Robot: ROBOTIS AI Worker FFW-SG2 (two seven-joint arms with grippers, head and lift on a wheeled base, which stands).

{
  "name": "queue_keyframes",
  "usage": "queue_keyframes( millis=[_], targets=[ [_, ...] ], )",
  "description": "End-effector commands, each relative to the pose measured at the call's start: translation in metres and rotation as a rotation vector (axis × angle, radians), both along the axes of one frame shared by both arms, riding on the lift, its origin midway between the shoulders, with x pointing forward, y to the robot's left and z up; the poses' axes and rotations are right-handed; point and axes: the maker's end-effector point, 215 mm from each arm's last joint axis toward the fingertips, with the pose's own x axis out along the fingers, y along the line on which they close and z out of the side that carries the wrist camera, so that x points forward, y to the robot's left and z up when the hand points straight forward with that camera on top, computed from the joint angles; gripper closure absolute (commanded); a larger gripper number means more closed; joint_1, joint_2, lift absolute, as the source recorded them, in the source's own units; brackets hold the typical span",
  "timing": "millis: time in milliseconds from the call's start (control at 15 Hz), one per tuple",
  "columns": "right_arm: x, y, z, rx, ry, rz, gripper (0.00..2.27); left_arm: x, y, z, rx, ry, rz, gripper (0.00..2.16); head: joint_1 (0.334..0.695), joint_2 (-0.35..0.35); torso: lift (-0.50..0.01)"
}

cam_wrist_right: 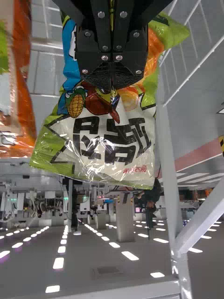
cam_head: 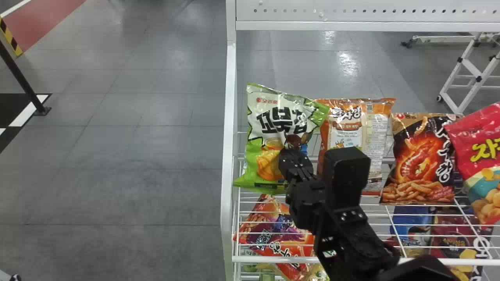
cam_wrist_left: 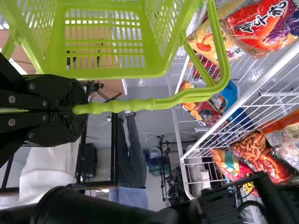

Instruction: Hold basket handle with left hand then pick Gkobukchip with right hand and place into basket

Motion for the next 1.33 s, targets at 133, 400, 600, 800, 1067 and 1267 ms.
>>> queue_keyframes(
  millis=[133, 400, 600, 800, 1067, 1267],
  targets=[
    [-0.065, -0.049, 0.009, -0.020, 0.126, 0.007, 2.07, 0.007, -0.001, 0.011, 0.020, -0.046, -0.006, 1.41, 0.695, -0.108, -0.032],
    [-0.120, -0.068, 0.013, -0.058, 0.259, 0.049, 2.07, 0.006, -0.005, 0.013, 0.016, -0.050, -0.014, 1.41, 0.695, -0.224, -0.032],
    [-0.168, -0.076, 0.010, -0.147, 0.377, 0.084, 2.07, 0.004, -0.006, 0.020, 0.018, -0.064, -0.018, 1.41, 0.695, -0.293, -0.032],
    [-0.204, -0.085, -0.014, -0.207, 0.510, 0.108, 2.07, 0.005, -0.006, 0.027, 0.029, -0.086, -0.020, 1.41, 0.695, -0.346, -0.032],
    [-0.241, -0.092, -0.045, -0.245, 0.651, 0.127, 2.07, 0.003, -0.005, 0.029, 0.030, -0.086, -0.018, 1.41, 0.695, -0.350, -0.032],
    [-0.257, -0.069, -0.048, -0.203, 0.681, 0.194, 2.07, 0.002, -0.006, 0.029, 0.028, -0.083, -0.019, 1.41, 0.695, -0.350, -0.032]
  ],
)
